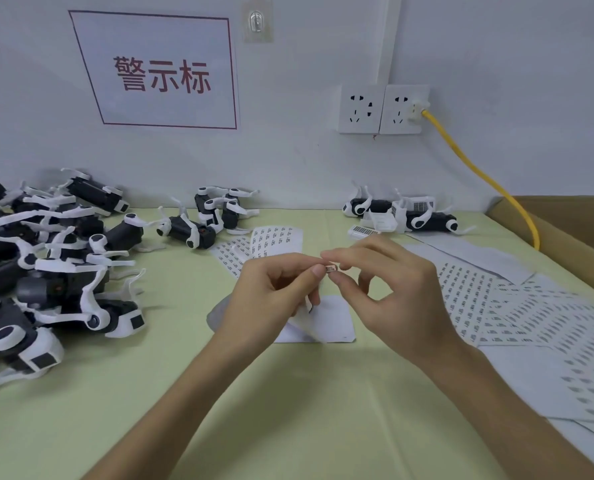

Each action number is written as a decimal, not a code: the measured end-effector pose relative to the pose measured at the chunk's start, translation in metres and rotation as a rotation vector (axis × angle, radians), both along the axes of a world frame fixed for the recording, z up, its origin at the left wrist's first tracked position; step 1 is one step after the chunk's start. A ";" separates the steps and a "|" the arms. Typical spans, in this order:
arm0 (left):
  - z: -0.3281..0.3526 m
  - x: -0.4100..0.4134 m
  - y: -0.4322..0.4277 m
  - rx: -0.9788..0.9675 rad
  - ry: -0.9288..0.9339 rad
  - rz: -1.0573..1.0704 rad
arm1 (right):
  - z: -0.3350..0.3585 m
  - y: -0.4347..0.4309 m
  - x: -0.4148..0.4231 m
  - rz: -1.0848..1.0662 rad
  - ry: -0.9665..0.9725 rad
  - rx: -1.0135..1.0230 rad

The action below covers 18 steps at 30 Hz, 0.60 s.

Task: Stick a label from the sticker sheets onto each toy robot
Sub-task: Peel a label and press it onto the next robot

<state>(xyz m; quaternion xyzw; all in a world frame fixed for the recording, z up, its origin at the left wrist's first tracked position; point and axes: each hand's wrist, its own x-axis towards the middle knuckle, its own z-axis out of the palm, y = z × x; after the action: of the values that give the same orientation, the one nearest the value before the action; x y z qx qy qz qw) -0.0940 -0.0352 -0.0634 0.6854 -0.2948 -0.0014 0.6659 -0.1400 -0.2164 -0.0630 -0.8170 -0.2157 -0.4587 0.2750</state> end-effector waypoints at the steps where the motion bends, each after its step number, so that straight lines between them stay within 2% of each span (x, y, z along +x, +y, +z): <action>1: 0.000 0.000 0.000 0.010 -0.014 0.006 | 0.000 0.000 0.000 -0.005 -0.005 -0.017; 10: 0.000 -0.002 0.001 0.074 -0.027 -0.045 | 0.001 0.000 0.000 -0.115 -0.041 -0.040; 18: -0.002 0.000 0.000 0.069 -0.052 0.012 | -0.001 0.005 0.000 -0.070 0.003 0.053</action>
<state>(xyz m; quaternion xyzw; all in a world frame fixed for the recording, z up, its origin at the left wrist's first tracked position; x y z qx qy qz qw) -0.0941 -0.0351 -0.0653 0.7097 -0.3076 0.0103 0.6338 -0.1401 -0.2116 -0.0638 -0.8171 -0.1743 -0.4724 0.2807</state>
